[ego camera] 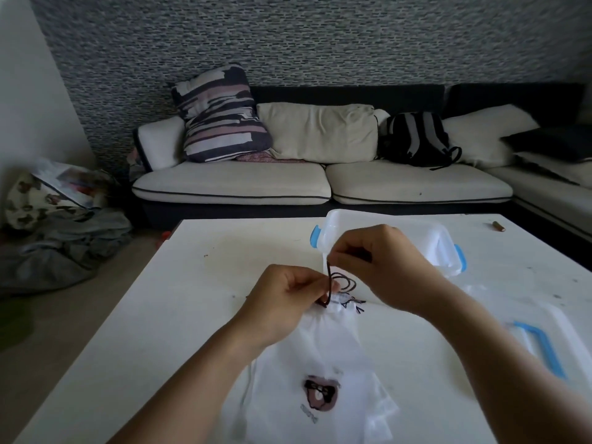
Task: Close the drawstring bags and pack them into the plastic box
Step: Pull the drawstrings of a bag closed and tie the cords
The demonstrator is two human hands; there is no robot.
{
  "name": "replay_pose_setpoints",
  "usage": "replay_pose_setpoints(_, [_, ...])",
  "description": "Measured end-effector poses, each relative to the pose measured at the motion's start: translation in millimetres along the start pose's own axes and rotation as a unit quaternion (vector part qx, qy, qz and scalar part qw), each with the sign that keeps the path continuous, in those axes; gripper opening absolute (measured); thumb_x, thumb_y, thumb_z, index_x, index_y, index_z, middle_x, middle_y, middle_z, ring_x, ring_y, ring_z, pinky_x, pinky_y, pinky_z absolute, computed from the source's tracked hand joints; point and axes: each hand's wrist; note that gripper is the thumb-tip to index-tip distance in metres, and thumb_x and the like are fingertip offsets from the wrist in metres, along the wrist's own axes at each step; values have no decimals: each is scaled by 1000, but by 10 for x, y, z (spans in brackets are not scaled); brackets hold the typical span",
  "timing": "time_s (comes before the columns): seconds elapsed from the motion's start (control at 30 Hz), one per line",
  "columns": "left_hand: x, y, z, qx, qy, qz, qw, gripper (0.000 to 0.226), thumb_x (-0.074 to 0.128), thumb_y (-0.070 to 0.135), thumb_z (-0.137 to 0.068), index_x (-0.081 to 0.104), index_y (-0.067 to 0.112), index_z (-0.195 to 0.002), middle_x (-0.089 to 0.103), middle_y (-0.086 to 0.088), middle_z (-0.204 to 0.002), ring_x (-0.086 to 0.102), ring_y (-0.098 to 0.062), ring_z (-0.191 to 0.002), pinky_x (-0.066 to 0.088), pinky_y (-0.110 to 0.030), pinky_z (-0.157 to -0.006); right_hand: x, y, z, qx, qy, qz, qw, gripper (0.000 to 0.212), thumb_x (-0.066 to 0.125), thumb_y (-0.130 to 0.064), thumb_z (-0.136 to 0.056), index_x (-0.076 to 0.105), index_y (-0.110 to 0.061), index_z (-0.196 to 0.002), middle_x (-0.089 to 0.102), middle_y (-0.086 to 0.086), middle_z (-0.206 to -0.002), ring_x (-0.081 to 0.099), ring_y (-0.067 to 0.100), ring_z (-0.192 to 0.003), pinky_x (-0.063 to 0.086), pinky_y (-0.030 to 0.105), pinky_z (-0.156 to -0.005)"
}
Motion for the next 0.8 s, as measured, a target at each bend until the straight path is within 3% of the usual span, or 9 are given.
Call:
replay_pose_setpoints(0.1, [8, 23, -10, -38, -9, 75, 996, 22, 59, 15, -98, 79, 8, -93, 74, 2, -80, 66, -8, -81, 51, -20, -81, 46, 118, -21, 3, 41, 25, 999, 17, 72, -26, -89, 71, -18, -73, 58, -12, -55, 51, 6, -59, 37, 17, -55])
replay_pose_setpoints(0.2, [-10, 17, -15, -75, -27, 119, 990, 22, 60, 18, -97, 79, 8, -98, 75, -3, -90, 68, -15, -89, 52, -28, -90, 17, 192, -29, 25, 58, -9, 998, 16, 74, -28, -87, 72, -21, -73, 59, -12, -56, 49, 7, -55, 39, 23, -54])
replay_pose_setpoints(0.27, [-7, 12, -7, -72, -40, 110, 991, 22, 61, 17, -96, 81, 16, -88, 77, -1, -94, 71, -17, -94, 52, -27, -92, 29, 146, -29, 18, 62, -37, 997, 14, 76, -27, -85, 74, -23, -72, 62, -9, -58, 48, 8, -53, 40, 27, -54])
replay_pose_setpoints(0.33, [17, 8, -5, -62, -55, 91, 992, 27, 63, 18, -95, 80, 22, -75, 77, -3, -96, 71, -21, -101, 51, -25, -90, 79, 62, -25, 4, 56, -58, 997, 13, 79, -23, -82, 75, -22, -70, 64, -10, -58, 49, 6, -53, 37, 20, -51])
replay_pose_setpoints(0.47, [97, 0, 3, -68, -66, 92, 991, 22, 63, 17, -95, 78, 11, -79, 71, -1, -78, 65, -14, -78, 48, -24, -78, 219, -30, -23, 6, 19, -45, 999, 13, 76, -15, -83, 76, -18, -70, 68, -9, -61, 59, 3, -56, 39, 10, -51])
replay_pose_setpoints(0.57, [138, -23, -23, -93, -7, 110, 990, 25, 65, 19, -92, 75, 12, -70, 68, -1, -74, 61, -15, -74, 45, -26, -75, 202, 11, -48, 31, -4, -50, 998, 27, 70, -17, -90, 66, -13, -64, 57, -7, -51, 50, 5, -51, 35, 13, -53])
replay_pose_setpoints(0.6, [140, -27, -43, -106, 25, 129, 986, 23, 67, 19, -90, 75, 8, -72, 67, -3, -74, 60, -16, -74, 45, -27, -75, 166, 30, -55, 35, -3, -59, 998, 24, 68, -17, -91, 68, -10, -68, 57, -3, -54, 47, 6, -52, 37, 17, -55])
replay_pose_setpoints(0.7, [91, -24, -100, -136, 107, 200, 964, 21, 68, 18, -89, 76, -1, -86, 70, -4, -74, 63, -17, -74, 49, -32, -76, 4, 87, -43, 74, 45, -93, 992, 6, 73, -20, -88, 78, -18, -87, 72, -4, -70, 62, 7, -62, 49, 24, -64])
replay_pose_setpoints(0.8, [14, -5, -134, -145, 160, 243, 946, 17, 66, 17, -88, 80, 7, -85, 69, -1, -73, 62, -15, -71, 49, -31, -74, -115, 149, -3, 104, 50, -90, 989, 11, 74, -20, -87, 79, -18, -77, 73, 1, -69, 48, 5, -47, 37, 14, -48])
Point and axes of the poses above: each hand's wrist, its own z-axis away from the middle knuckle, its own x-axis out of the palm, y = z × x
